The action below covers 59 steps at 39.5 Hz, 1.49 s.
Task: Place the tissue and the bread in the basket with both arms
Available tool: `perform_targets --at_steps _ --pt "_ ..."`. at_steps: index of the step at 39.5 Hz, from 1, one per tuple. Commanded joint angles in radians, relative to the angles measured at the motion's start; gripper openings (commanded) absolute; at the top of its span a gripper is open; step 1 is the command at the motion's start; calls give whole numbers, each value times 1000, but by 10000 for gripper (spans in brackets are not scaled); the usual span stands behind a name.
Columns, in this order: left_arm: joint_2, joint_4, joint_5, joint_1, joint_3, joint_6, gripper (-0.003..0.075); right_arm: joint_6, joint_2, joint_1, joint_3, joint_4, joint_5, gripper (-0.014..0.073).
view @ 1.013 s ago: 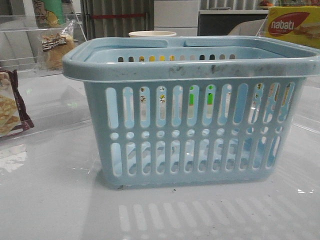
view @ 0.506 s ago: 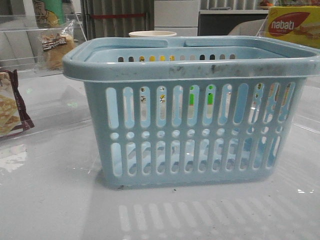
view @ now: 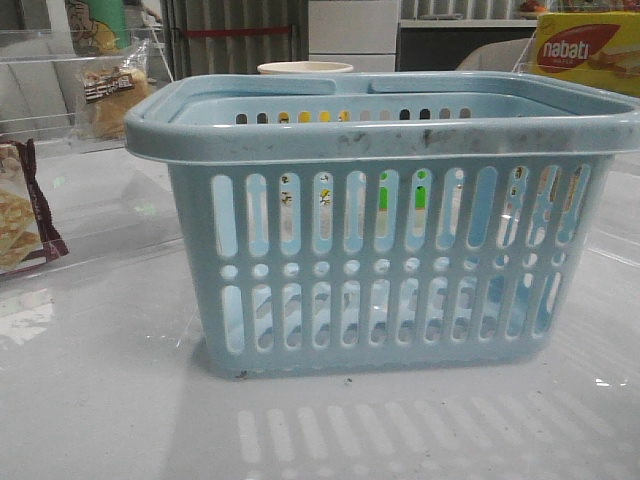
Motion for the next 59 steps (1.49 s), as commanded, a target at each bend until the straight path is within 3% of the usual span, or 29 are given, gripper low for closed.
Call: perform_targets --at_steps 1,10,15,24,38,42,46,47,50,54,59 --pt "81 -20 -6 -3 -142 -3 99 -2 79 -1 -120 -3 -42 57" --pt "290 -20 239 -3 -408 -3 99 -2 293 -1 -323 -3 28 57" --pt "387 -20 330 -3 -479 -3 99 -2 407 -1 -393 -3 101 57" --pt "498 -20 417 -3 -469 -3 99 -2 576 -1 -402 -3 219 57" --pt "622 -12 437 -3 -412 -1 111 -2 795 -1 -401 -3 361 64" --pt "644 0 434 -3 -412 -1 244 -2 836 -1 -401 -3 367 190" --pt "661 0 432 -3 -412 -1 416 -2 863 -1 -401 -3 363 428" --pt "663 0 432 -3 -412 -1 458 -2 867 -1 -401 -3 363 455" --pt "671 0 432 -3 -412 -1 512 -2 883 -1 -403 -3 356 558" --pt "671 -2 429 -16 -412 -1 507 0 910 -12 -422 -3 341 560" --pt "671 -2 424 -110 -412 -1 507 4 988 -125 -516 -3 340 560"
